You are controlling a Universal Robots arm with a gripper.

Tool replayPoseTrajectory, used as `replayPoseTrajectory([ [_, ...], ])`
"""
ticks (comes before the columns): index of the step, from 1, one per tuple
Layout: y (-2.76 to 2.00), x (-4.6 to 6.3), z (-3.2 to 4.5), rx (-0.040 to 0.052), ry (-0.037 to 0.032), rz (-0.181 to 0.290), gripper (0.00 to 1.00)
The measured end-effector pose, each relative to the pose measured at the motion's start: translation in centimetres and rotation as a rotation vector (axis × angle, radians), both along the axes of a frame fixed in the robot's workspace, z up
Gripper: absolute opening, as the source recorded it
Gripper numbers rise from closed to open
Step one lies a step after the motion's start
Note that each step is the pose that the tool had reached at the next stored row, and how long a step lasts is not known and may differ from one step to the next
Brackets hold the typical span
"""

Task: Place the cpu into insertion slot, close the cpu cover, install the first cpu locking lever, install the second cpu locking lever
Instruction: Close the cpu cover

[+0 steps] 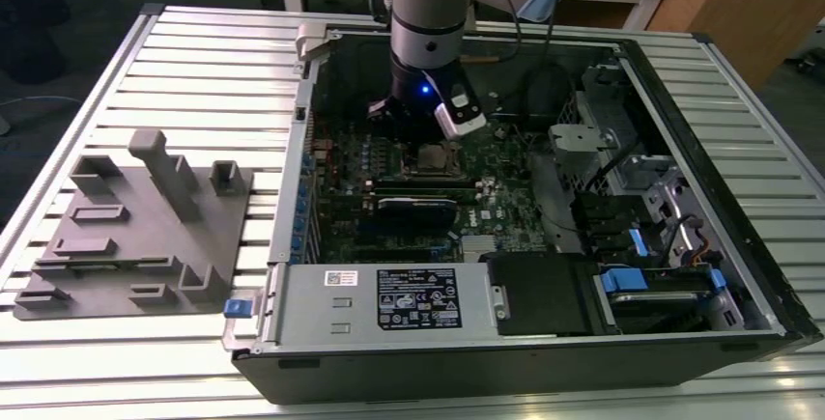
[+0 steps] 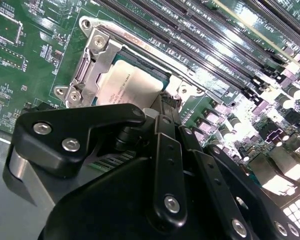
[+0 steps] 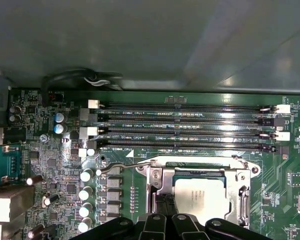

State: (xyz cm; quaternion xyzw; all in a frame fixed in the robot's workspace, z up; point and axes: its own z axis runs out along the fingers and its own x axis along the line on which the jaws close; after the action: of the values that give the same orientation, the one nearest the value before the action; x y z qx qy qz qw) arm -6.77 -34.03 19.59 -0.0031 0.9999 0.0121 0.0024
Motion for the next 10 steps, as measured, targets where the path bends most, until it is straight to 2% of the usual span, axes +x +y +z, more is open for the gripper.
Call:
replayPoseTrajectory([
  [5, 0.0, 0.0, 0.0, 0.0001, -0.0001, 0.0, 0.11],
  [10, 0.06, 0.03, 0.36, 0.0028, -0.0018, 0.0, 0.11],
])
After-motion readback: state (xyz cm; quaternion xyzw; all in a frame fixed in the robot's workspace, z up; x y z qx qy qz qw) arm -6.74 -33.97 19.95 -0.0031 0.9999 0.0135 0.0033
